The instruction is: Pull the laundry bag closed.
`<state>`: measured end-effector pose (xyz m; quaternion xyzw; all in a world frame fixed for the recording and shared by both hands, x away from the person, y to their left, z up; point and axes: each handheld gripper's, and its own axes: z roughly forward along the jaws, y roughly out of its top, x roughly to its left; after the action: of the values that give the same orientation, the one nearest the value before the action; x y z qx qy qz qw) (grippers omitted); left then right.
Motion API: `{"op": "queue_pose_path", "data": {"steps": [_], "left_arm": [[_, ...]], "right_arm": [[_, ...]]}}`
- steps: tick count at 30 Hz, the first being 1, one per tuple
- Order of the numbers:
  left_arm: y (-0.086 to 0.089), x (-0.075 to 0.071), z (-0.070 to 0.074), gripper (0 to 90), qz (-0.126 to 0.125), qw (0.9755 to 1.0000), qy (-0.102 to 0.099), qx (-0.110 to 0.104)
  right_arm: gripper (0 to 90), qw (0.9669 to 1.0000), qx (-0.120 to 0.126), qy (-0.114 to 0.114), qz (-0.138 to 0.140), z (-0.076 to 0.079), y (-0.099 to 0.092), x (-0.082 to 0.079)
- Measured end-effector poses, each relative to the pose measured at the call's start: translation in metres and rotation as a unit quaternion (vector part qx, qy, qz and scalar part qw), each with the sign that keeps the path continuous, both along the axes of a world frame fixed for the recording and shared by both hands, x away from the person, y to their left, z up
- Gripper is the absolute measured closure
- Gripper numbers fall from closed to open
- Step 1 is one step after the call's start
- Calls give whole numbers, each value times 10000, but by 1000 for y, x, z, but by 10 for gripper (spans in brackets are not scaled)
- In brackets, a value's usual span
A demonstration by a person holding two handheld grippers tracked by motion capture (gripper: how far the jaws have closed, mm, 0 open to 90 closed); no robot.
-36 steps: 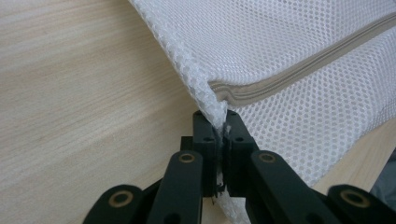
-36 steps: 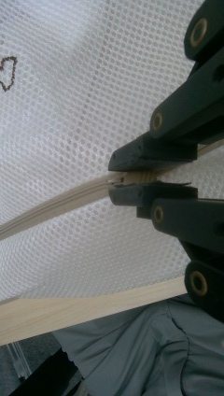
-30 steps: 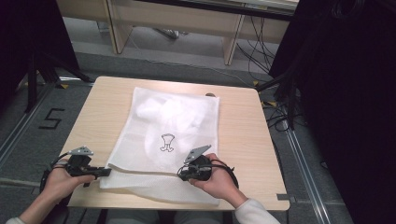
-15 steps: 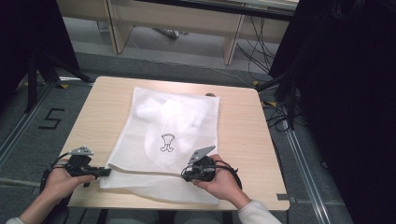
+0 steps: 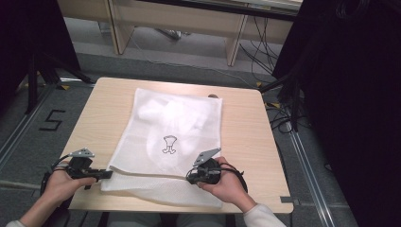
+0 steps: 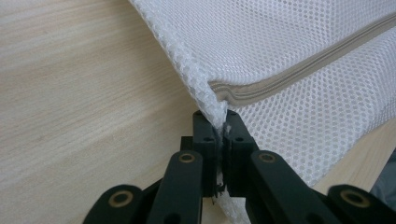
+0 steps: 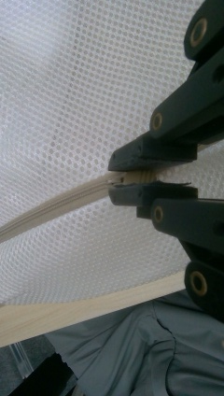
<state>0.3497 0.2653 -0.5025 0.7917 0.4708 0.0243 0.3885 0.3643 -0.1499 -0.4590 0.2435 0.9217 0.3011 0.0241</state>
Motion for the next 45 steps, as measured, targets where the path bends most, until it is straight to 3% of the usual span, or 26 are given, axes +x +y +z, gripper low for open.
{"op": "queue_pose_path", "data": {"steps": [4, 6, 8, 11, 14, 15, 16, 17, 18, 19, 21, 22, 23, 25, 27, 28, 29, 33, 34, 35, 36, 39, 41, 42, 43, 45], "left_arm": [[4, 1, 1, 854, -183, 9997, 18, 166], [0, 0, 0, 854, 6, 10000, -2, -10], [3, 1, 1, 854, -134, 9999, 16, 108], [0, 0, 0, 854, -1, 10000, 1, -22], [3, 1, 1, 854, -166, 9997, 14, 156], [0, 0, 0, 854, 17, 10000, 5, -26], [3, 1, 1, 854, -161, 9998, 16, 151], [3, 1, 1, 854, -170, 9997, 17, 159], [3, 1, 1, 854, -158, 9998, 16, 146], [0, 0, 0, 854, 21, 10000, 1, -27], [0, 0, 0, 854, 7, 10000, 3, -25], [3, 1, 1, 854, -169, 9998, 12, 127], [0, 0, 0, 854, 28, 10000, -23, -65], [3, 1, 1, 854, -141, 9998, 1, 120], [0, 0, 0, 854, 10, 10000, 0, -26], [3, 1, 1, 854, -157, 9998, 12, 132], [0, 0, 0, 854, 8, 10000, -6, -25], [0, 0, 0, 854, 4, 10000, -8, -16], [3, 1, 1, 854, -122, 9999, 12, 98], [0, 0, -1, 854, 57, 10000, -51, -41], [2, 0, 0, 854, -64, 9999, -15, 96], [3, 1, 1, 854, -135, 9999, 14, 102], [0, 0, 0, 854, 4, 10000, 5, -27], [0, 0, 0, 854, -1, 10000, 4, -23], [0, 0, 0, 854, -24, 10000, 4, -8], [1, 0, 0, 854, -65, 10000, 8, 38]], "right_arm": [[829, 10000, 0, 37, -13, -1, -2, 0], [830, 10000, 28, 24, -16, 0, -4, 0], [829, 10000, 58, 60, -6, 0, -6, 1], [829, 10000, 78, 19, -11, 0, -9, 0], [829, 9999, 122, 49, -36, -1, -10, -1], [829, 9999, 105, 31, -40, -1, -11, -1], [830, 10000, 33, 55, -23, 0, -13, -1], [829, 9999, 52, 83, -26, 0, -14, -1], [829, 10000, 31, 27, -33, 0, -14, -1], [830, 9999, 52, 94, -56, 0, -16, -1], [829, 9999, 111, 50, -109, -1, -18, -1], [829, 9998, 58, 132, -111, 0, -19, -1], [829, 9999, 66, 79, -81, 0, -21, -1], [829, 9999, 73, 139, -71, -1, -22, -1], [829, 9998, 50, 128, -124, -1, -23, -1], [829, 9999, 84, 121, -65, -1, -23, -1], [829, 9999, 92, 131, -62, -1, -23, -1], [829, 9998, 84, 152, -50, -1, -24, -1], [829, 9999, 62, 126, -80, -1, -24, -1], [829, 9998, 55, 147, -142, -1, -25, -2], [829, 9998, 76, 139, -99, -1, -26, -1], [829, 9998, 83, 153, -110, -1, -29, -1], [829, 9998, 73, 169, -98, -2, -30, -1], [829, 9994, 71, 263, -222, -1, -30, -4], [829, 9997, 23, 160, -204, -1, -32, -2], [829, 9995, 51, 211, -209, -2, -33, -2]]}}
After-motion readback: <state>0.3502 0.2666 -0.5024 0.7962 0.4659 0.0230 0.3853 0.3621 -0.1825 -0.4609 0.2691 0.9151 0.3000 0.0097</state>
